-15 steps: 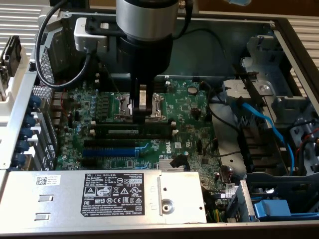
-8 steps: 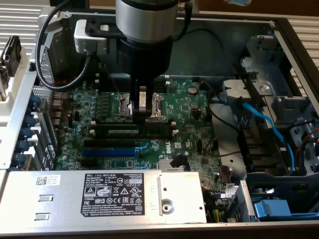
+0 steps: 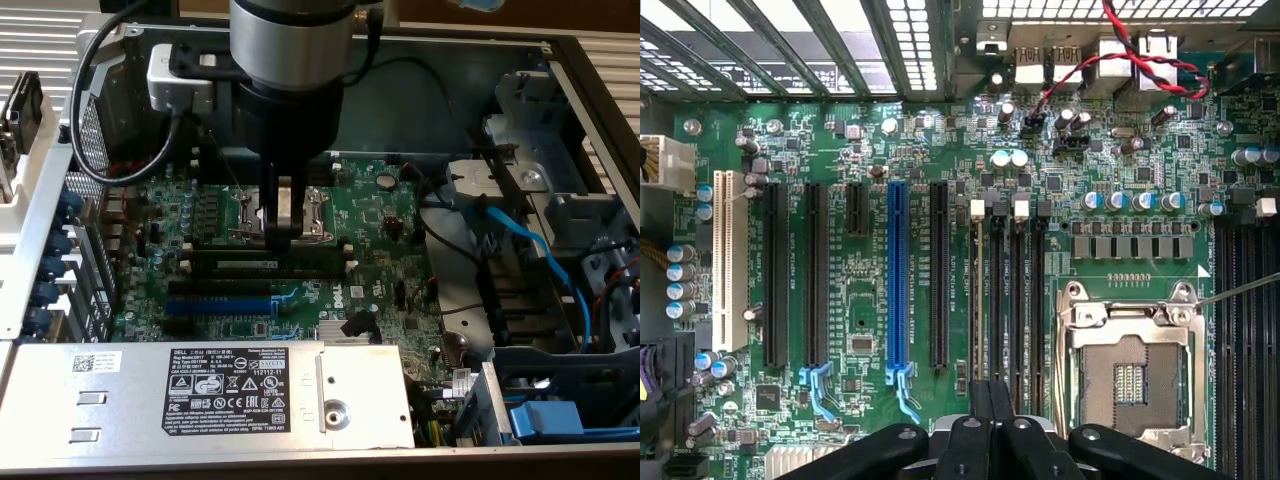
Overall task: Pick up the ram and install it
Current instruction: 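Press down the ram until it locks into place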
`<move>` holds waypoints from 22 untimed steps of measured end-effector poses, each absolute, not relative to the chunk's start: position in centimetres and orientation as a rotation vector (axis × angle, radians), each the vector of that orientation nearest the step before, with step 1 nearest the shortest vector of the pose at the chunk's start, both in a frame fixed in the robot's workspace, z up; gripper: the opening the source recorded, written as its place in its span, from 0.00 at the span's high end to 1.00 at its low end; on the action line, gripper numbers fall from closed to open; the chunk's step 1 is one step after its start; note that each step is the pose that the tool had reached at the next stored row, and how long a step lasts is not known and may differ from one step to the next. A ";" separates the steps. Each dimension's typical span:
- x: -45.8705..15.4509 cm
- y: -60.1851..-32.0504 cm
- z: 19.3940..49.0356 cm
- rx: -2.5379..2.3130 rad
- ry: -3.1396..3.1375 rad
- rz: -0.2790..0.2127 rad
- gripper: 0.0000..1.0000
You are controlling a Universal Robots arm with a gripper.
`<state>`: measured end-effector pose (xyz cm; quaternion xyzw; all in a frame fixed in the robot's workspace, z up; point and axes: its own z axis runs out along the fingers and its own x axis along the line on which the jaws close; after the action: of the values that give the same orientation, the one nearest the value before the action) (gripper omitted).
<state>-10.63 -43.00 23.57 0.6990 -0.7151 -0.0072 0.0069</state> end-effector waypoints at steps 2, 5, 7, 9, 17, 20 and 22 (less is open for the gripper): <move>-10.6 -43.0 23.5 2.187 -2.237 -0.022 0.90; -10.6 -43.0 23.4 2.187 -2.238 -0.020 0.90; -10.6 -43.0 23.3 2.187 -2.238 -0.020 0.90; -10.6 -43.0 23.3 2.188 -2.238 -0.019 0.90; -10.6 -43.0 23.1 2.188 -2.239 -0.017 0.90; -10.6 -43.0 23.1 2.189 -2.239 -0.017 0.90; -10.6 -43.0 23.0 2.189 -2.239 -0.017 0.90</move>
<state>-10.65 -43.00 23.04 0.6990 -0.7151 -0.0053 0.0052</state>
